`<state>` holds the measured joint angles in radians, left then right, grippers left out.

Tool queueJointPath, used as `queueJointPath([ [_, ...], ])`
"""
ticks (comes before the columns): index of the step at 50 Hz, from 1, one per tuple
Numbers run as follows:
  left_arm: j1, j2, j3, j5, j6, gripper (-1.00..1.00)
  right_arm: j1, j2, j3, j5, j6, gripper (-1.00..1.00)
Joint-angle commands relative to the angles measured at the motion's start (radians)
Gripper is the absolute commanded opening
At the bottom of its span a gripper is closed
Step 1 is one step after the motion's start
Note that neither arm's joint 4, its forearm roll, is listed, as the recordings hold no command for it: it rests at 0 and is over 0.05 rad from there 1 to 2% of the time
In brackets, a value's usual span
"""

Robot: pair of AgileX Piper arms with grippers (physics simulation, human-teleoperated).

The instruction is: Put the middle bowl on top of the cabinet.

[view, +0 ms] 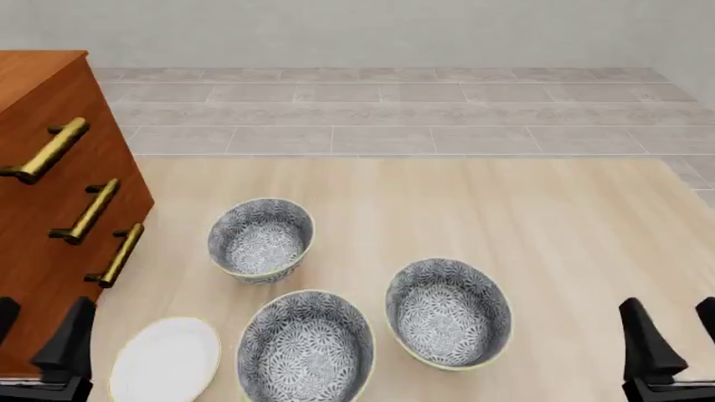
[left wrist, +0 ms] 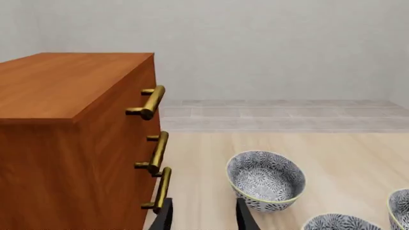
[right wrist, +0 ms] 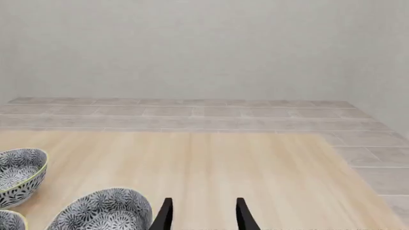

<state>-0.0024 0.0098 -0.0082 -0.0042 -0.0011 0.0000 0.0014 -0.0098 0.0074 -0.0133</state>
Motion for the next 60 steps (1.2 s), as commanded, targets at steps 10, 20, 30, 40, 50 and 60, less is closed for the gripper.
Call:
queueJointPath([
  [10,0.007,0.018,0.005,-0.01,0.002,1.0,-0.004,-0.001,0.003,0.001,0.008,1.0],
  [20,0.004,0.087,-0.018,-0.053,0.027,1.0,-0.005,-0.001,0.004,0.002,0.006,1.0],
  [30,-0.105,0.382,-0.082,-0.163,0.056,1.0,-0.008,-0.001,0.002,0.005,0.009,1.0],
  [40,-0.161,0.496,-0.174,-0.138,0.075,1.0,-0.012,-0.001,0.003,0.008,0.009,1.0],
  [50,-0.254,0.661,-0.299,-0.078,0.124,1.0,-0.013,-0.001,0.002,0.011,0.01,1.0],
  [60,-0.307,0.795,-0.412,-0.04,0.142,1.0,-0.022,-0.001,0.004,0.017,0.007,1.0],
])
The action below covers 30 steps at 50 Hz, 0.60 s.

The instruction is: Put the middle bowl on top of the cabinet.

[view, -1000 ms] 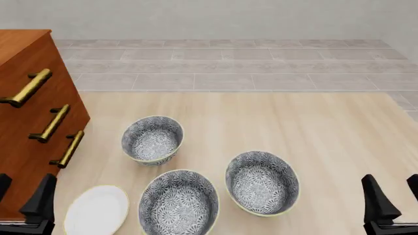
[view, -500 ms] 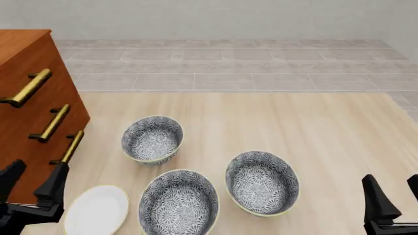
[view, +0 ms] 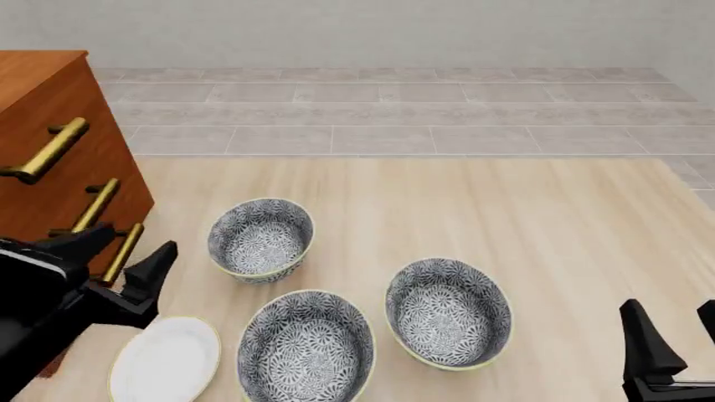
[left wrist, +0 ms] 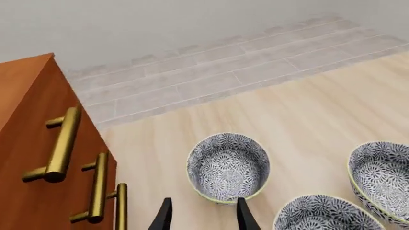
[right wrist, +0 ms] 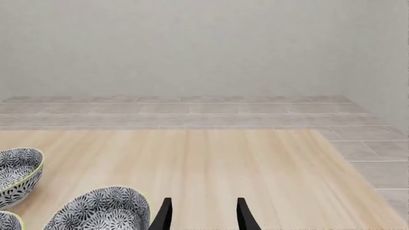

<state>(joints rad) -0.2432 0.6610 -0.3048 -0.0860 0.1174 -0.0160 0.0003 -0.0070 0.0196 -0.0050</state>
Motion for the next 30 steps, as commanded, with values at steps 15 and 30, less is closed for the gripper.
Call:
queueJointPath([
  [15,-0.138,0.266,-0.24,0.11,0.055,1.0,-0.006,0.0,0.004,0.005,0.001,1.0],
  [30,-0.259,0.38,-0.437,0.279,0.035,1.0,-0.007,0.0,0.006,0.012,0.008,1.0],
])
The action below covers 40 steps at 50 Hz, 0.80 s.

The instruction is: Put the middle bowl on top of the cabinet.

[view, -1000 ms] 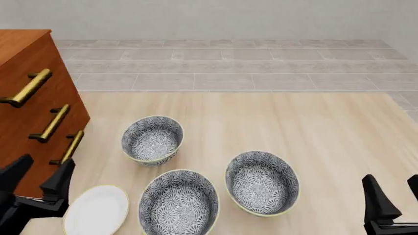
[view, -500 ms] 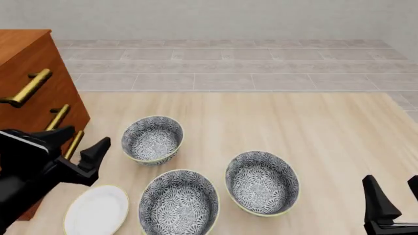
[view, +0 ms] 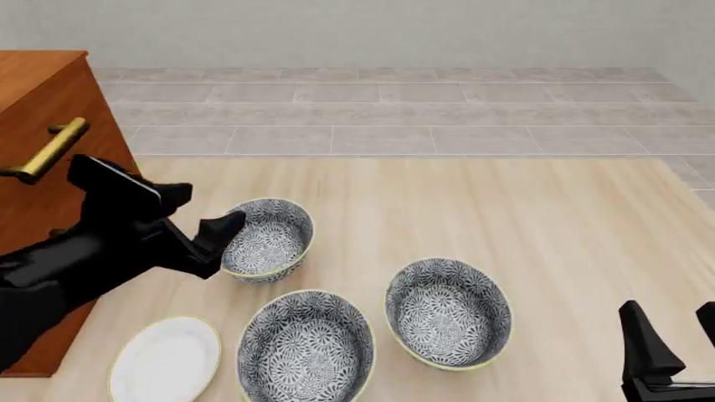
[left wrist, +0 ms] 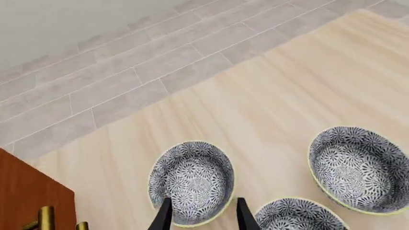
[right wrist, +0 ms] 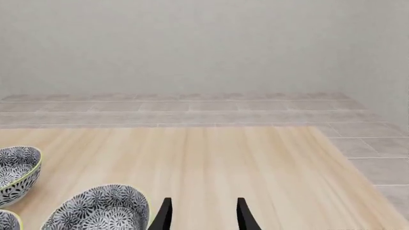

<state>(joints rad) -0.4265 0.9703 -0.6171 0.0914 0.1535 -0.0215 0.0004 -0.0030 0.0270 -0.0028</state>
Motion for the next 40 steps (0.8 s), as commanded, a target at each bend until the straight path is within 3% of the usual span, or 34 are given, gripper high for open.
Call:
queueJointPath([
  [1,-0.08,0.074,-0.132,0.107,0.005,1.0,0.0,0.0,0.002,0.005,0.005,1.0],
  [12,-0.132,0.193,-0.245,0.172,0.023,1.0,-0.001,0.0,0.001,0.006,0.004,1.0],
  [17,-0.159,0.252,-0.309,0.219,-0.006,1.0,-0.008,0.0,0.002,0.006,0.004,1.0],
  [24,-0.161,0.285,-0.353,0.244,0.072,1.0,-0.006,0.0,0.002,0.009,0.007,1.0],
  [33,-0.2,0.397,-0.411,0.285,0.101,1.0,-0.005,0.0,0.002,0.009,0.011,1.0],
  [40,-0.235,0.43,-0.453,0.311,0.075,1.0,-0.005,0.0,0.002,0.01,0.014,1.0],
])
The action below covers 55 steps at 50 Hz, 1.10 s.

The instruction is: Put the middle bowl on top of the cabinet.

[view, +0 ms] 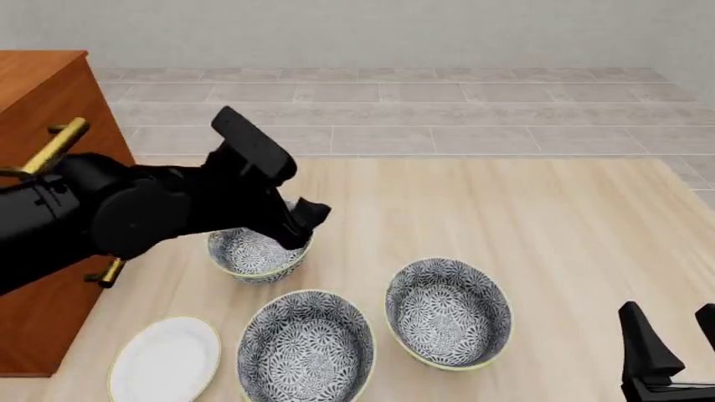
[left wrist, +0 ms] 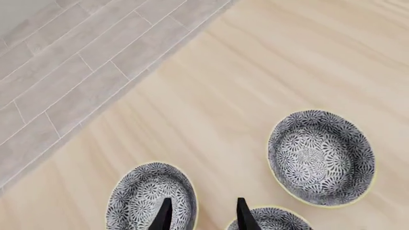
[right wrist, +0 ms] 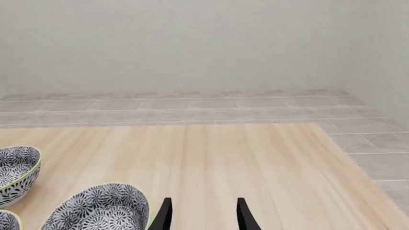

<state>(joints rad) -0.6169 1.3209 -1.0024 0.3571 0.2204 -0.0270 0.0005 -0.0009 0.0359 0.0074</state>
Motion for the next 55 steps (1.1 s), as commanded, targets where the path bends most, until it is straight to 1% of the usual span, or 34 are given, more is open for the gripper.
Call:
queueJointPath([
  [1,-0.041,0.088,-0.075,0.045,0.005,1.0,0.001,0.0,0.0,0.002,0.003,1.0],
  [2,-0.037,0.1,-0.085,0.05,-0.004,1.0,0.002,0.0,0.0,0.002,0.004,1.0],
  [4,-0.046,0.115,-0.09,0.048,0.01,1.0,0.002,0.0,0.0,0.001,0.003,1.0],
  [6,-0.043,0.13,-0.118,0.061,-0.014,1.0,0.001,0.0,0.0,0.002,0.004,1.0],
  [9,-0.039,0.139,-0.131,0.061,-0.011,1.0,0.0,0.0,0.0,0.004,0.002,1.0],
  [13,-0.051,0.155,-0.128,0.066,0.017,1.0,-0.004,0.0,0.001,0.007,0.002,1.0],
  [15,-0.05,0.164,-0.138,0.071,0.015,1.0,-0.002,0.0,0.001,0.009,0.002,1.0],
  [16,-0.041,0.158,-0.134,0.06,0.034,1.0,-0.001,0.0,0.001,0.009,0.002,1.0],
  [17,-0.062,0.172,-0.153,0.078,-0.012,1.0,0.0,0.0,0.001,0.009,0.002,1.0],
  [19,-0.056,0.173,-0.151,0.07,0.012,1.0,0.002,0.0,0.001,0.01,0.002,1.0],
  [25,-0.077,0.21,-0.184,0.078,-0.012,1.0,-0.003,0.0,0.001,0.01,0.002,1.0],
  [30,-0.083,0.241,-0.196,0.072,-0.017,1.0,-0.005,0.0,0.001,0.014,0.002,1.0],
  [36,-0.105,0.266,-0.189,0.058,-0.024,1.0,-0.007,0.003,0.0,0.017,0.002,1.0],
  [44,-0.118,0.304,-0.214,0.047,-0.038,1.0,-0.006,0.003,0.0,0.022,0.005,1.0],
  [55,-0.145,0.346,-0.214,0.024,-0.063,1.0,-0.01,0.008,0.001,0.023,0.003,1.0],
])
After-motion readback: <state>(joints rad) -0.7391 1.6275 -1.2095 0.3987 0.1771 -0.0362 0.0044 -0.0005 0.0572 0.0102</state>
